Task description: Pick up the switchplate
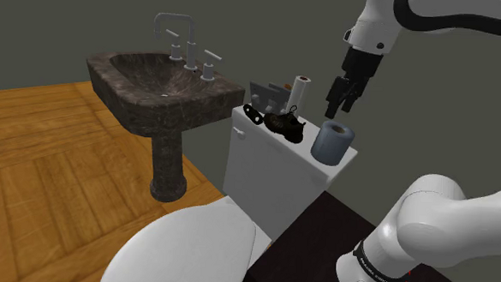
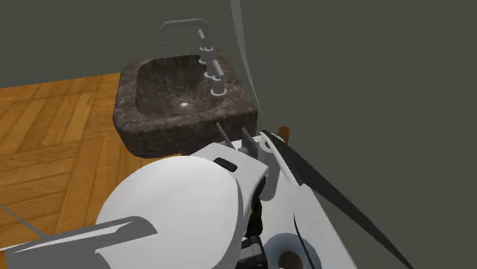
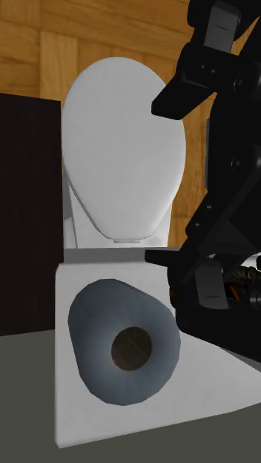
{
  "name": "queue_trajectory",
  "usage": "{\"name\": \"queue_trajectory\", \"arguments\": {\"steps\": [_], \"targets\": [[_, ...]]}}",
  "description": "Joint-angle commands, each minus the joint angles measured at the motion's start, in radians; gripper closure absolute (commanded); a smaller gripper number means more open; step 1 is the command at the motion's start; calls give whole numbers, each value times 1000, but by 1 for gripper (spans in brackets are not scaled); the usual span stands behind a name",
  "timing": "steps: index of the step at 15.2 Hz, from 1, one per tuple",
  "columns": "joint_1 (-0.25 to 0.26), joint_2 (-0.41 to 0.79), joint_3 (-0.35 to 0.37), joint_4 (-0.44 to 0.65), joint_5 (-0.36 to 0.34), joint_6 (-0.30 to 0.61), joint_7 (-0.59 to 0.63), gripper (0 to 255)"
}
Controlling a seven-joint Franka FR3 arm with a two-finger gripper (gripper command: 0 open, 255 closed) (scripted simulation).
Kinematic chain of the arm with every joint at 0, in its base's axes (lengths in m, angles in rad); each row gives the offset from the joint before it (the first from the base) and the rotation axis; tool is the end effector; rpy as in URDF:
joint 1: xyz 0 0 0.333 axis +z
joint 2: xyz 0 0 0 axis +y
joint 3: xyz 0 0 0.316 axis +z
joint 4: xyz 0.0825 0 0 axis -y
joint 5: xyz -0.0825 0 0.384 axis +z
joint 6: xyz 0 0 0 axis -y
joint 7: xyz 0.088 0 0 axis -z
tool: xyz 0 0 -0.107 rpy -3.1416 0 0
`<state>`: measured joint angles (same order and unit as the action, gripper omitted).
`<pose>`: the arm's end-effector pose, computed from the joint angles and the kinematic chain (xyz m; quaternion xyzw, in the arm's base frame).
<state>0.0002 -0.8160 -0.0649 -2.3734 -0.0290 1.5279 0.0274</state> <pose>0.2933 -0.0282 0.5870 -0.9992 0.0359 0.0152 0.0093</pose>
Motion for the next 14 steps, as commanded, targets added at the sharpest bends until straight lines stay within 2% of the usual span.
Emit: {"name": "queue_trajectory", "arguments": {"steps": [1, 7, 14], "targets": [[0, 0, 0, 0, 0, 0, 0, 0], [-2, 221, -27, 102, -77, 118, -69, 0], [-7, 484, -47, 274, -149, 214, -135, 0]]}}
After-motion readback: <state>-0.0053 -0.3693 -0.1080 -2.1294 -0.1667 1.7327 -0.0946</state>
